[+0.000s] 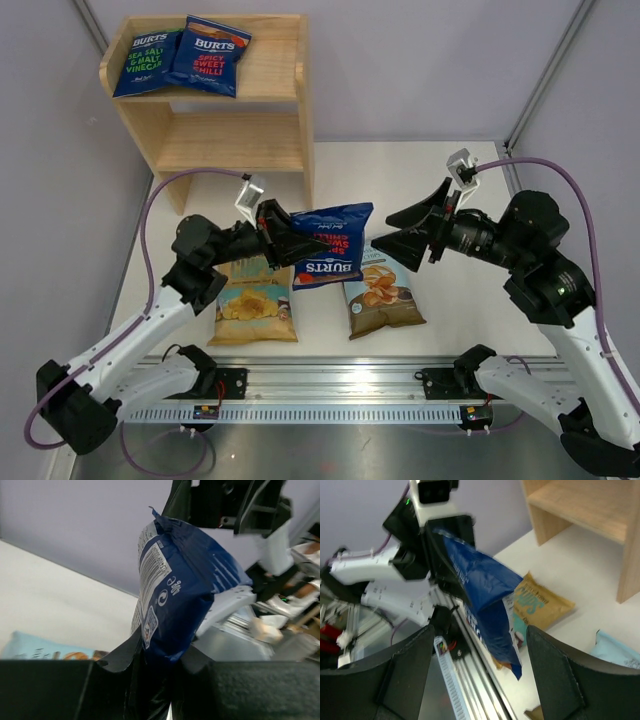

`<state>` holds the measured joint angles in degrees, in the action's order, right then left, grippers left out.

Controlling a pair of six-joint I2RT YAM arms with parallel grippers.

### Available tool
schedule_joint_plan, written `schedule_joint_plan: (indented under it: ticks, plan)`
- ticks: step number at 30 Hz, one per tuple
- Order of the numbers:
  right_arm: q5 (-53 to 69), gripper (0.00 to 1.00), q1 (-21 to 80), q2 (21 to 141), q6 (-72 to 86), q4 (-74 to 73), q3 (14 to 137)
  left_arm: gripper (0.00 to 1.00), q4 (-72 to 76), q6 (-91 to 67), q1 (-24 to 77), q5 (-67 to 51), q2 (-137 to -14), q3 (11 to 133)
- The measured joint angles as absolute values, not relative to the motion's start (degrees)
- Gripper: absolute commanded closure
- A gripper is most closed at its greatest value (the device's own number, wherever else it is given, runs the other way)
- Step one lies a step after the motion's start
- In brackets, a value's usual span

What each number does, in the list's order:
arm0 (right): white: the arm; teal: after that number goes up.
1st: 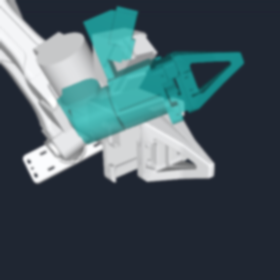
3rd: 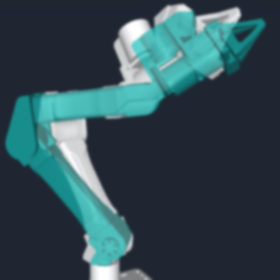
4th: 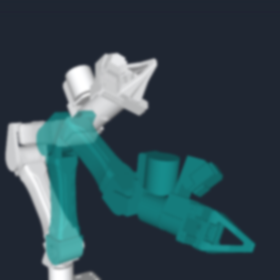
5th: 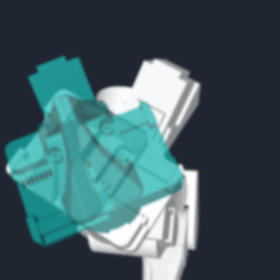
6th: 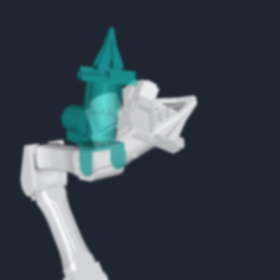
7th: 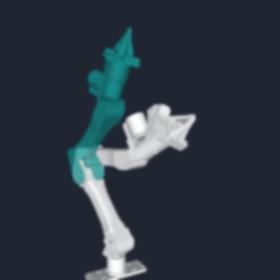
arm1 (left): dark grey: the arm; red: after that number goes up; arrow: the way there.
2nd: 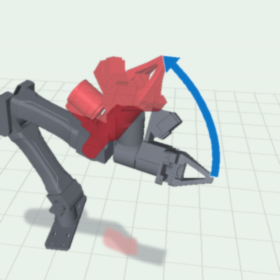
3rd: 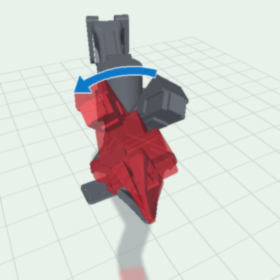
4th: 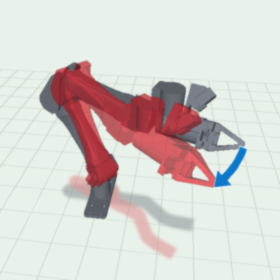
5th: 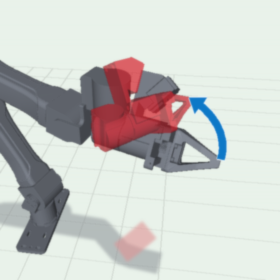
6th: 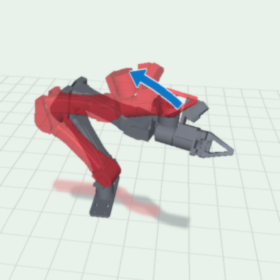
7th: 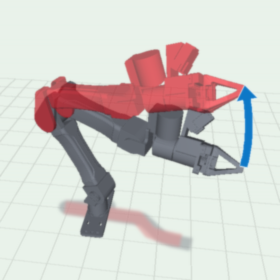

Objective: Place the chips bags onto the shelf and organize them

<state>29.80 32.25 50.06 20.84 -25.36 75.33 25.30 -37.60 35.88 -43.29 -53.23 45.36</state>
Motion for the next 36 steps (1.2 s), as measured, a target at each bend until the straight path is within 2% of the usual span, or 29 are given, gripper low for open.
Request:
schedule_joint_plan:
  ticks: [8, 14, 18, 19, 22, 23, 26, 29, 30, 33, 34, 36]
  plan:
    - [44.21, 0.17, 32.25, 51.11, 17.19, -28.03, 72.29, 0.79, 36.21, -52.34, 35.53, -54.33, -60.93, 48.16]
    - [46.72, 0.18, 32.25, 55.16, 18.24, -25.76, 70.04, 0.76, 48.56, -65.01, 35.51, -58.67, -68.55, 49.87]
    - [47.16, 0.35, 32.25, 56.53, 20.67, -22.46, 69.19, 0.76, 56.18, -72.01, 35.46, -60.53, -72.69, 49.89]
    - [47.35, 0.49, 32.25, 56.77, 21.45, -21.45, 69.10, 0.76, 57.52, -73.32, 35.46, -60.95, -73.47, 49.91]
    - [47.64, 0.63, 32.25, 57.39, 23.07, -19.31, 69.08, 0.76, 59.33, -75.57, 35.42, -61.87, -75.09, 50.22]
    - [47.55, 0.71, 32.25, 57.41, 23.38, -19.05, 69.08, 0.75, 59.44, -75.88, 35.29, -62.15, -75.42, 50.50]
    - [46.17, 0.80, 32.27, 57.36, 23.79, -18.68, 69.08, 0.71, 59.07, -75.99, 34.37, -62.54, -75.64, 51.11]
    - [43.62, 0.87, 32.34, 57.17, 24.01, -18.61, 68.95, 0.61, 58.61, -75.66, 32.64, -62.41, -75.59, 51.42]
    - [42.54, 0.92, 32.34, 56.99, 24.10, -18.61, 68.82, 0.53, 58.41, -75.42, 31.79, -62.33, -75.50, 51.42]
    - [40.05, 0.98, 32.29, 56.31, 24.82, -17.85, 68.16, 0.28, 57.19, -74.50, 29.30, -61.67, -74.89, 51.42]
    - [39.42, 0.98, 32.29, 56.12, 25.23, -17.30, 67.90, 0.05, 56.07, -73.76, 28.56, -60.95, -74.39, 51.42]
    - [38.04, 0.98, 32.29, 56.03, 26.11, -16.16, 67.72, 0.01, 52.73, -71.35, 27.90, -58.96, -72.69, 51.40]
